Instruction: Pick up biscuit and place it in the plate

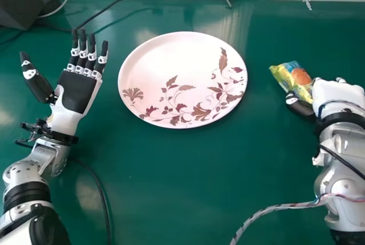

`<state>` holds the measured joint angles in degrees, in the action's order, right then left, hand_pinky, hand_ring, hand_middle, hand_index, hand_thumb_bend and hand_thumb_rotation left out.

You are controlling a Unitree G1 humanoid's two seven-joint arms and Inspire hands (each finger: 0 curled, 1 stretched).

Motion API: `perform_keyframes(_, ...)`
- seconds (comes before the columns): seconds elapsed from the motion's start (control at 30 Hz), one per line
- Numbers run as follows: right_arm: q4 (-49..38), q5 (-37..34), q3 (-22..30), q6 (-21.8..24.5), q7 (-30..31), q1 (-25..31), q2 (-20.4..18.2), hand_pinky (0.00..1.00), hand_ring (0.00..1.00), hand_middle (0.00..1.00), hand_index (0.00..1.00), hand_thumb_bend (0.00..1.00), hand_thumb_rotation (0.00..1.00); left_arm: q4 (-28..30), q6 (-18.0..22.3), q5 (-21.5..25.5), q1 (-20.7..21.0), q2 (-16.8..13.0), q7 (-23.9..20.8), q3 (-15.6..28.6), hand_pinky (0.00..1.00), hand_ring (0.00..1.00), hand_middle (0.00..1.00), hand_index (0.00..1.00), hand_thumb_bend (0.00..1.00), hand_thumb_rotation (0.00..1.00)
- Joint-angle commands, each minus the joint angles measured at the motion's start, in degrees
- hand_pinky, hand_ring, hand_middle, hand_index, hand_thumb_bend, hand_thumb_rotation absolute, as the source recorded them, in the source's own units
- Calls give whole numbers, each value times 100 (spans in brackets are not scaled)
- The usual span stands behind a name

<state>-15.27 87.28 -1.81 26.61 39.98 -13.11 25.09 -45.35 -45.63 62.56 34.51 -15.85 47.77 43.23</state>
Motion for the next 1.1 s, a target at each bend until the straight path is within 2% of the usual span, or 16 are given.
perform_keyframes(0.0,-36,-55,-17,-7,93,138,70,59,61,69,82,43,32,-115,87,-4,-26,11,23,34,96,86,90,91,100,59)
perform_keyframes(0.17,-130,-107,16,26,79,161,71,55,57,65,74,37,24,-183,94,81,22,62,-114,119,96,86,91,92,100,58)
perform_keyframes(0.3,-177,-123,40,33,57,186,89,51,52,58,64,40,15,-143,-14,145,30,37,-543,187,95,86,91,92,100,59)
perform_keyframes(0.4,-241,-139,72,61,71,195,72,47,48,53,60,43,14,-89,-201,259,14,17,-804,230,95,86,91,92,100,59)
perform_keyframes(0.5,-290,-160,102,72,85,201,78,44,44,50,59,44,23,-47,-257,349,-5,61,-948,296,97,87,91,92,100,58)
perform_keyframes(0.6,-313,-157,121,71,73,203,92,41,40,46,58,43,23,1,-225,408,-17,119,-1104,359,97,87,91,92,100,58)
perform_keyframes(0.73,-325,-193,161,98,70,182,69,38,37,43,56,41,32,225,-182,503,-61,239,-1403,427,98,88,91,92,100,58)
perform_keyframes(1.07,-337,-100,160,118,108,79,86,35,32,36,55,37,50,249,-118,545,-23,279,-1354,406,100,89,91,93,100,60)
